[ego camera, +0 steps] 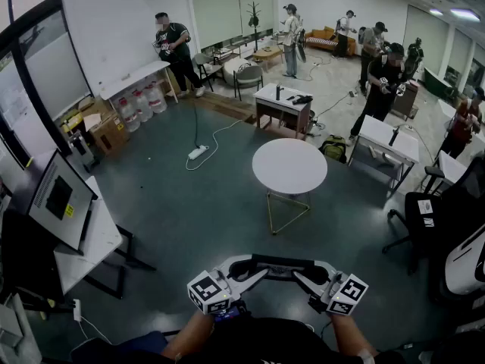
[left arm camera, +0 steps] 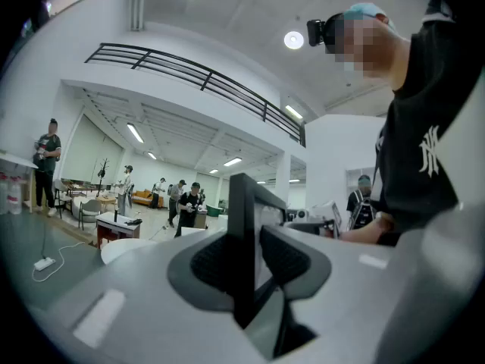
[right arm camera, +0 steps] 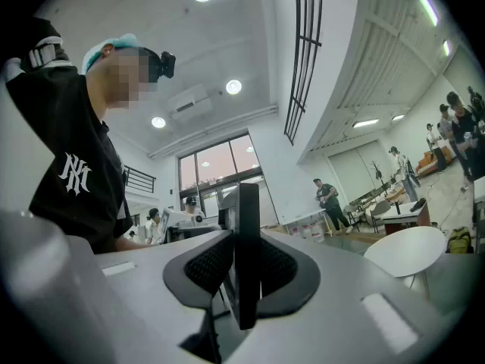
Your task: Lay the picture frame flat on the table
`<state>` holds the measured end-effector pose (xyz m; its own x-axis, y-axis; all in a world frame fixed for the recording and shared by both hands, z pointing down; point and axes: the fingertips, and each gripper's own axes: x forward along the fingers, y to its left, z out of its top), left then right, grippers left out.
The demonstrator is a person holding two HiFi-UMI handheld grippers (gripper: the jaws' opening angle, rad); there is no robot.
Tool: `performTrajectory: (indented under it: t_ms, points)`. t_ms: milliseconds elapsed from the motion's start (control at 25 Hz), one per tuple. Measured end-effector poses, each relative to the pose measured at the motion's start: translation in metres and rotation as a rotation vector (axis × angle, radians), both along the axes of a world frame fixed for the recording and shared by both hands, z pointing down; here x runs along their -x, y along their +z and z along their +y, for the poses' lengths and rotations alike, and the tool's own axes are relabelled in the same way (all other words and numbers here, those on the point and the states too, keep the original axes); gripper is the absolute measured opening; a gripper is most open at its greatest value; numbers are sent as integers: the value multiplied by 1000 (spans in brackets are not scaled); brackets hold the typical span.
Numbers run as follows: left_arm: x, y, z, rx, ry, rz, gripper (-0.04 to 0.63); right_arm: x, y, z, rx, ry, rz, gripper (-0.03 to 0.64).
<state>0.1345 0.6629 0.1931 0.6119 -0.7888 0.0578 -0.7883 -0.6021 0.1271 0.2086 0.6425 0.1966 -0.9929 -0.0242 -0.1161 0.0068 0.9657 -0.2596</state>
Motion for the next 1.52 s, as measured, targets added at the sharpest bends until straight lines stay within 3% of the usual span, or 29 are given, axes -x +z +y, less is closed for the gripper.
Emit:
performTrajectory:
  t_ms: [1160, 1520]
  points:
    - [-14, 2, -1, 24, -6, -6, 114, -14, 2, -3, -20, 6, 18, 78]
    - [-34, 8, -1, 28, 0, -24, 114, -35, 9, -2, -4, 14, 13, 78]
